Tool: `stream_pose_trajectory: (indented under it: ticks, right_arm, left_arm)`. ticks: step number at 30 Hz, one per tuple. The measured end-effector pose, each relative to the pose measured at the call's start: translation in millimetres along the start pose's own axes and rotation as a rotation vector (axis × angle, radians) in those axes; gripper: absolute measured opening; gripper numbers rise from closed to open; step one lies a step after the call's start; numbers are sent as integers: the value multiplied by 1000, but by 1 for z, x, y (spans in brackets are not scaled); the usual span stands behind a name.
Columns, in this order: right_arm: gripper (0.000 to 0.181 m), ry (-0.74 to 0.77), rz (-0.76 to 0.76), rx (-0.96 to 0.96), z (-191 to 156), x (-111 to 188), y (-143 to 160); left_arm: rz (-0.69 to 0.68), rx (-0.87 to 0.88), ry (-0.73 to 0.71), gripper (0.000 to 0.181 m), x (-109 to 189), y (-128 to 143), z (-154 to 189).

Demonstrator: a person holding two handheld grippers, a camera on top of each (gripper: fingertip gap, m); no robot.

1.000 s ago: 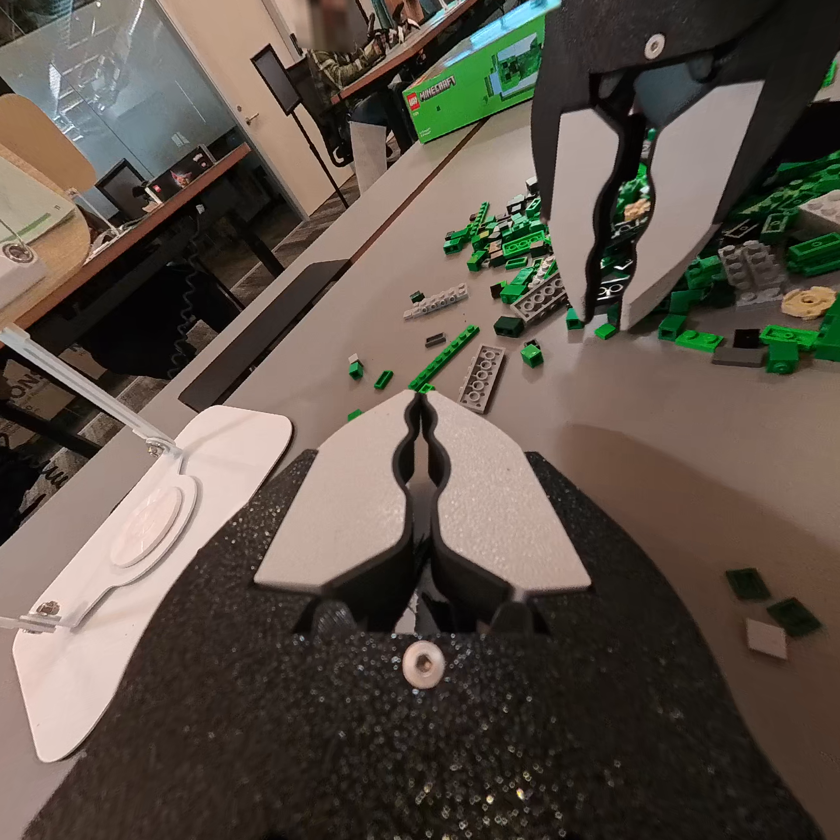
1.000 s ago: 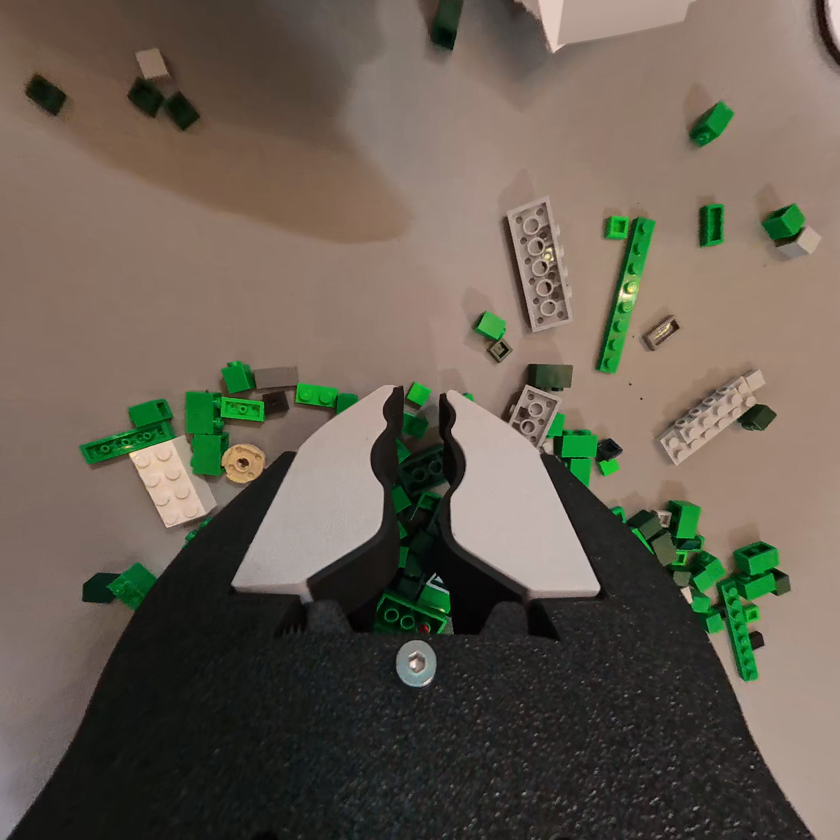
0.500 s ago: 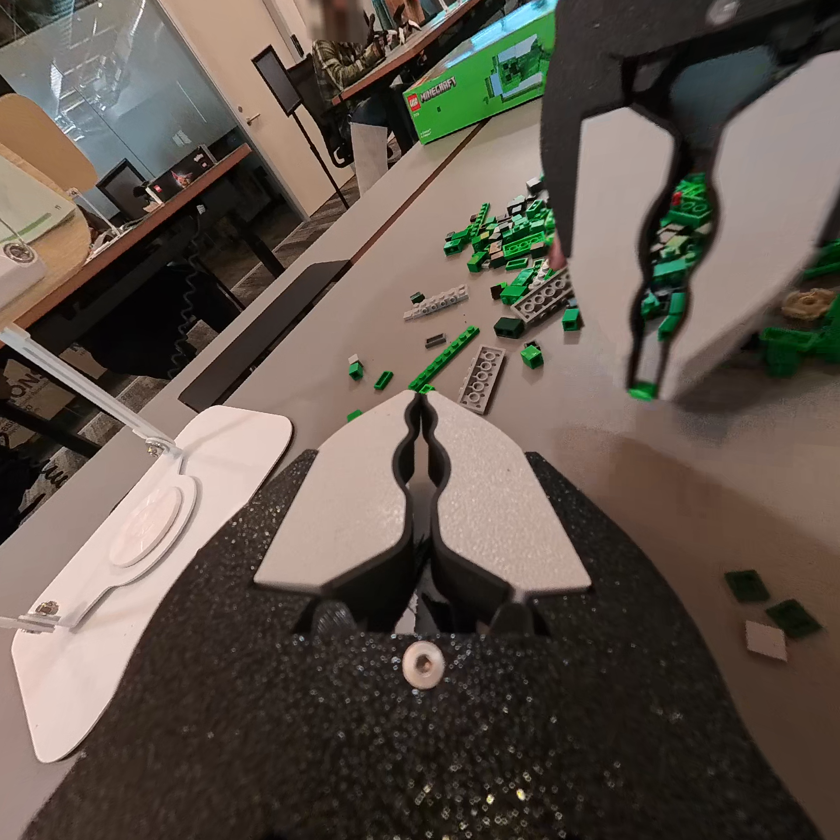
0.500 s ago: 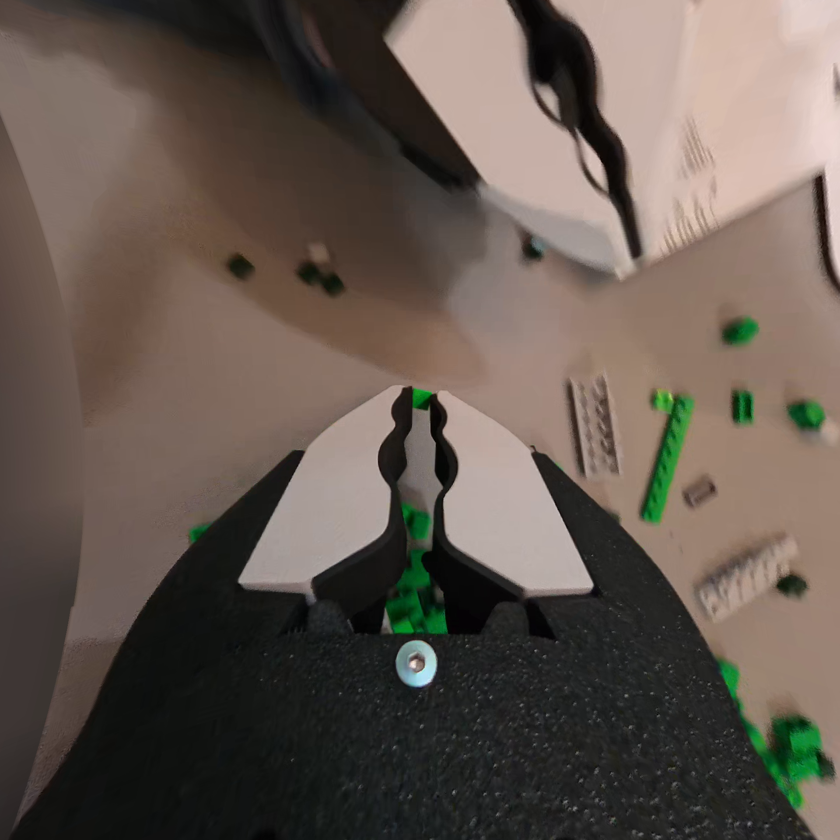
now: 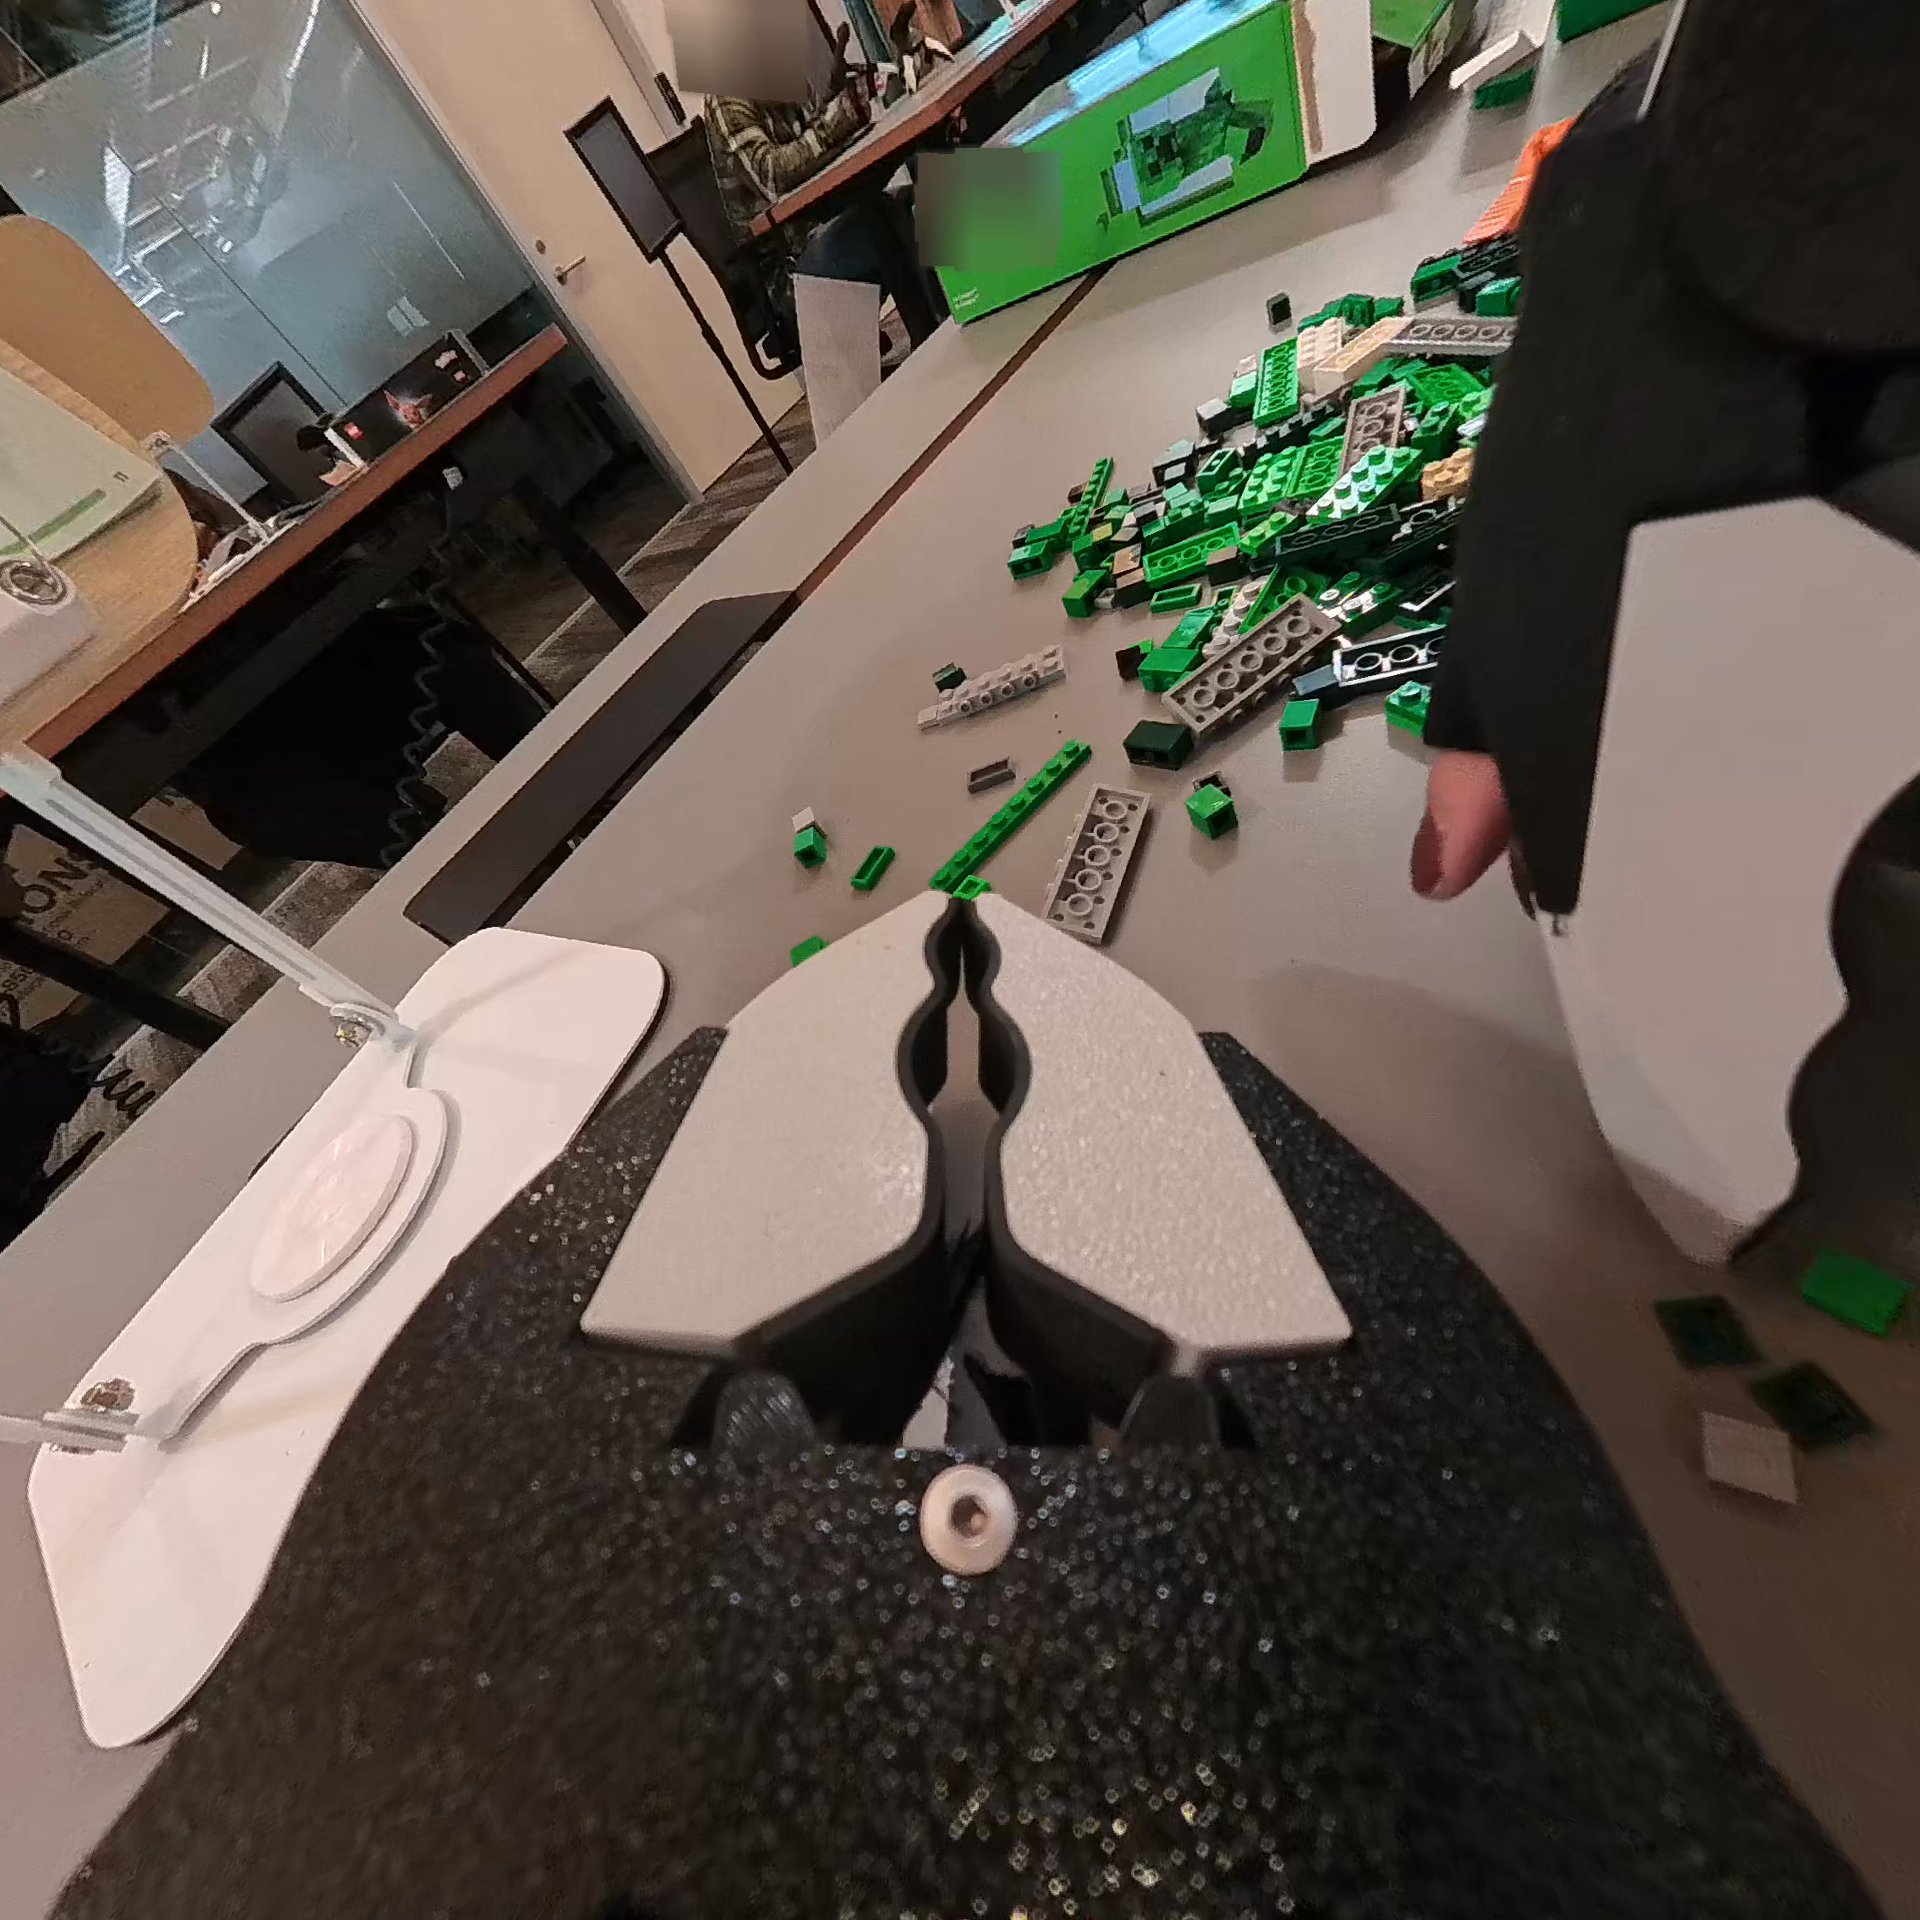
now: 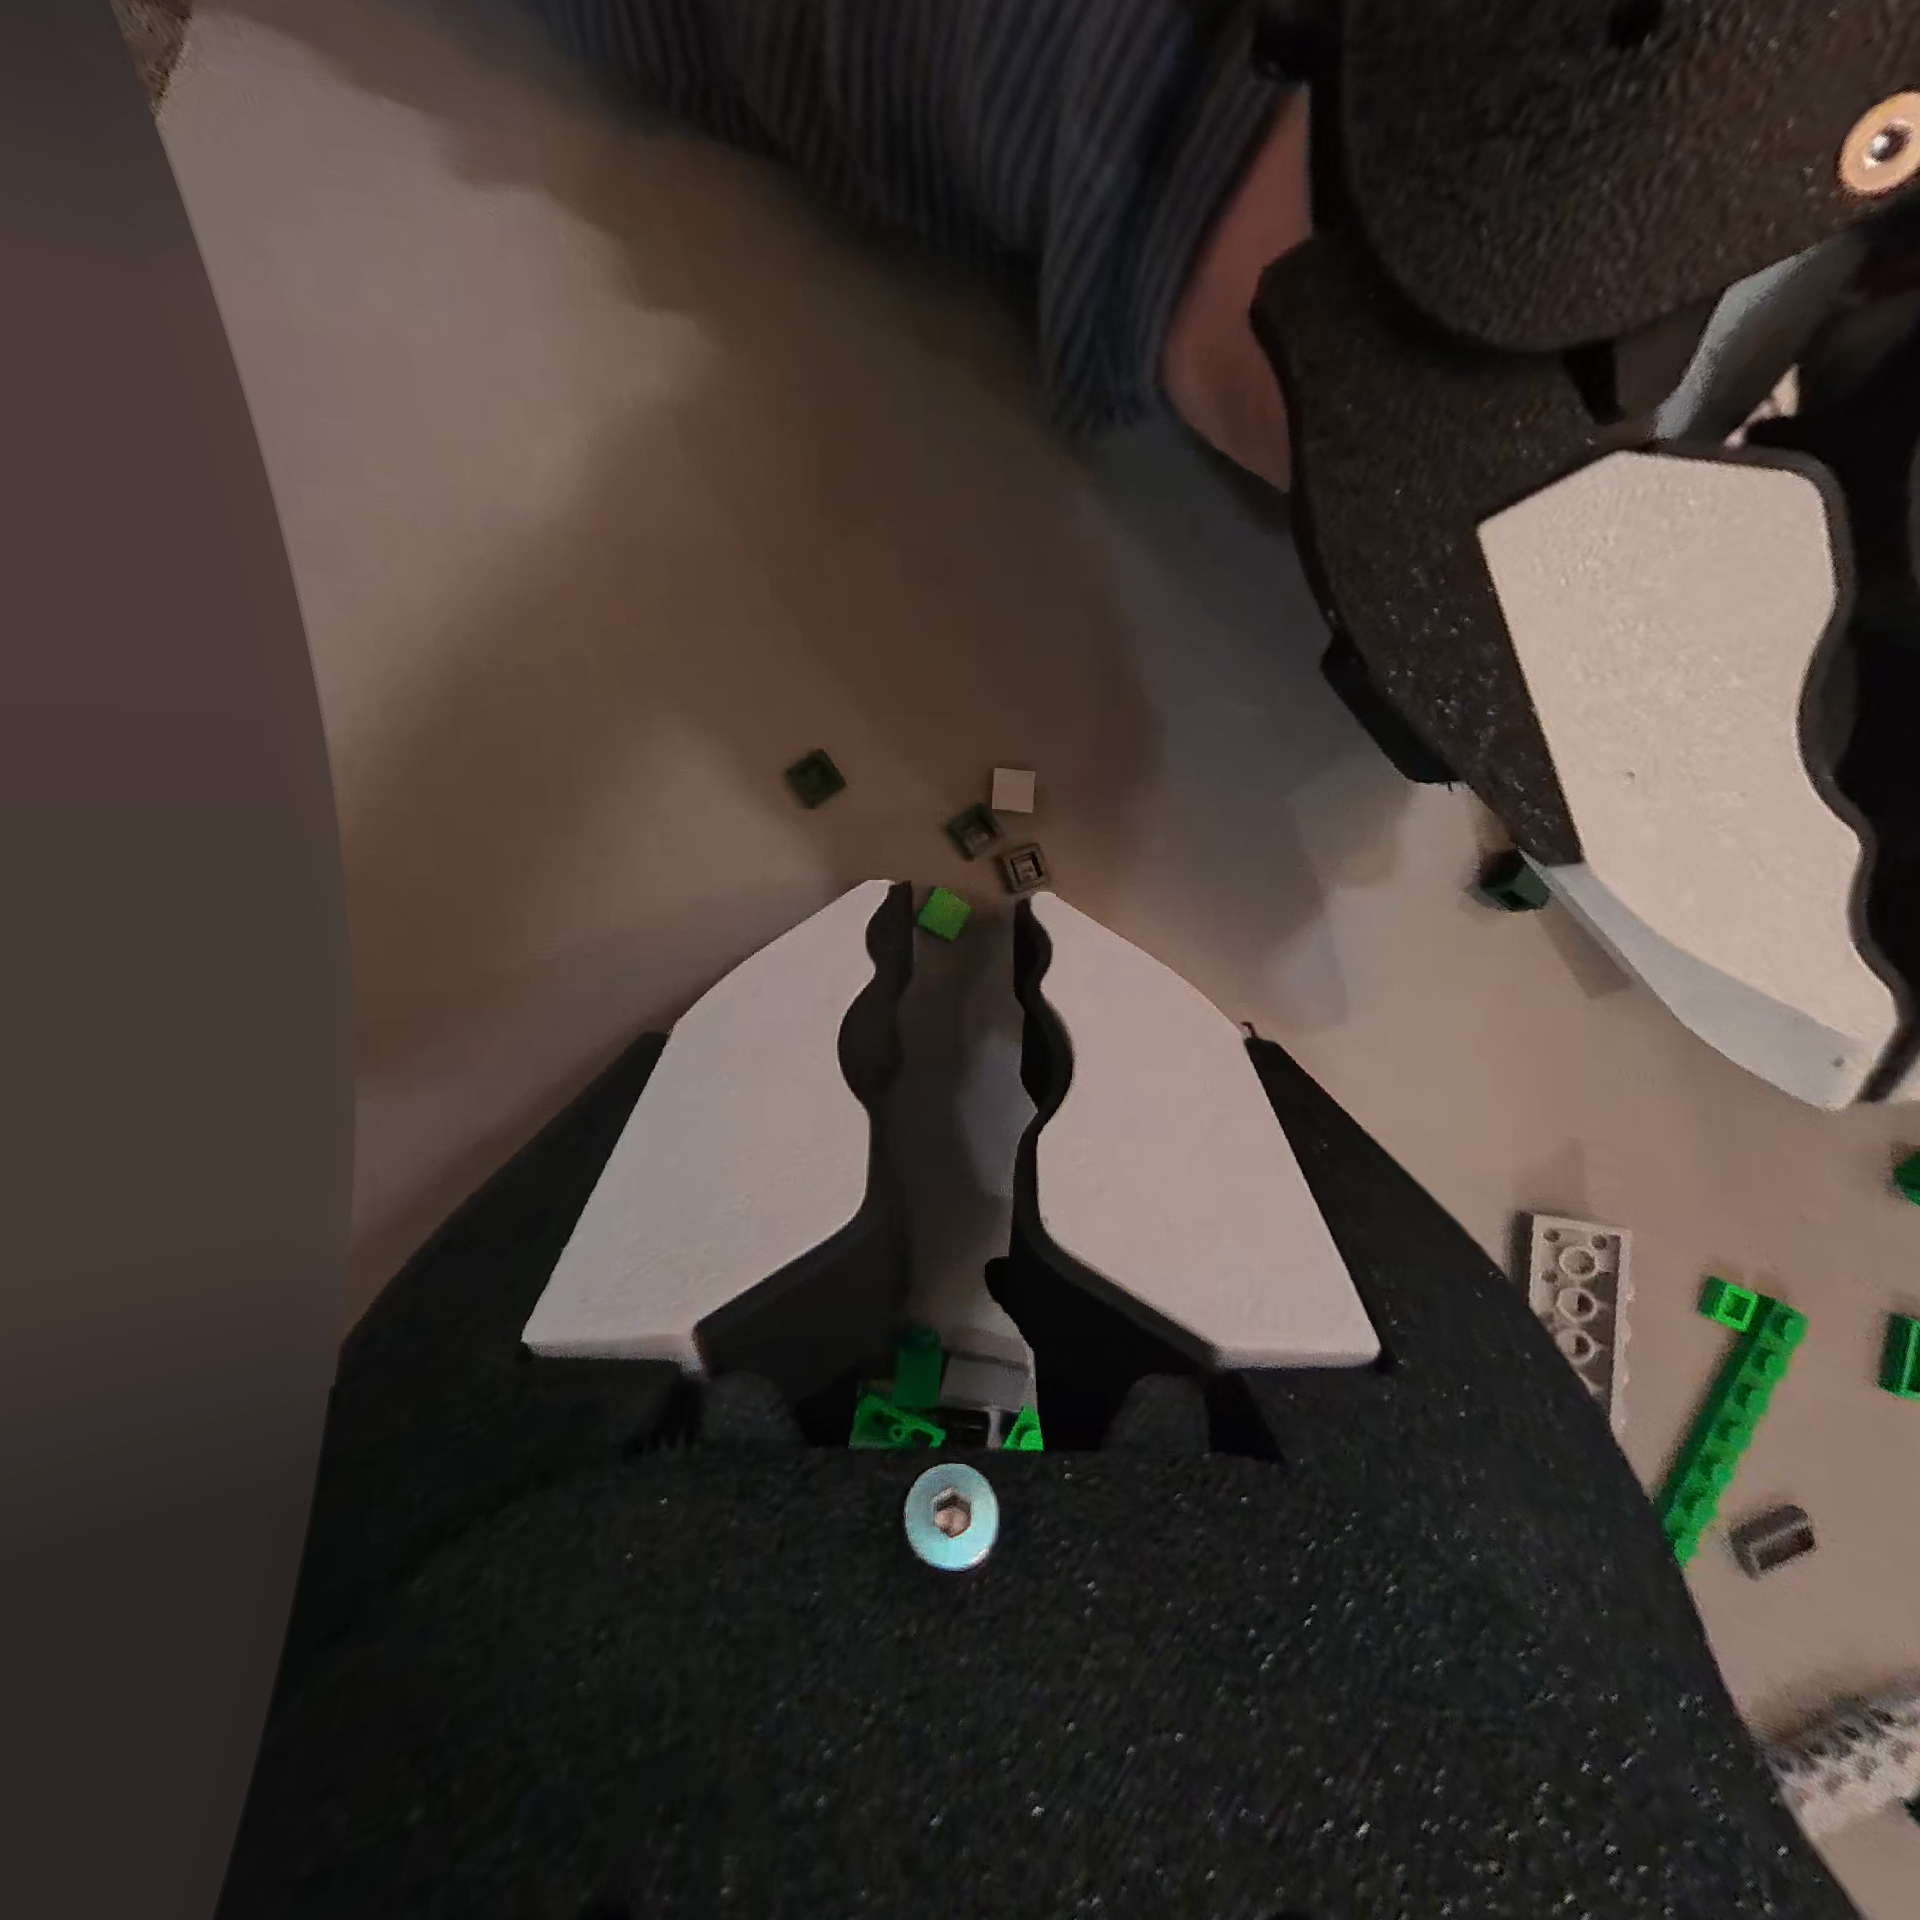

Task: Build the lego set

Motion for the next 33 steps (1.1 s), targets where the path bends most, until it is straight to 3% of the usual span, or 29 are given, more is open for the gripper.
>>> stream_pose_trajectory:
  ticks: [6,13,20,26,33]
  right_arm:
    - [20,158,129,-67,6,41,16]
    - [18,610,419,-197,11,121,77]
    - [5,880,666,-182,-16,143,110]
    - [0,912,491,-96,-19,130,107]
    - [0,778,393,-100,-22,118,110]
  left_arm:
    - [3,3,-3,0,0,0,-1]
    - [3,4,-3,0,0,0,-1]
    - [0,0,-1,0,0,0,0]
    - [1,2,-1,0,0,0,0]
    - [2,1,1,0,0,0,0]
Point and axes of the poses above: each gripper's, where its closed fingertips meet, x back along the fingers, y out of its underside, z = x × y across the jaws, the point moved 5 cm from there along x, back along the fingers, and after that the axes turned 9 degrees about -y, right-handed, at the moved point
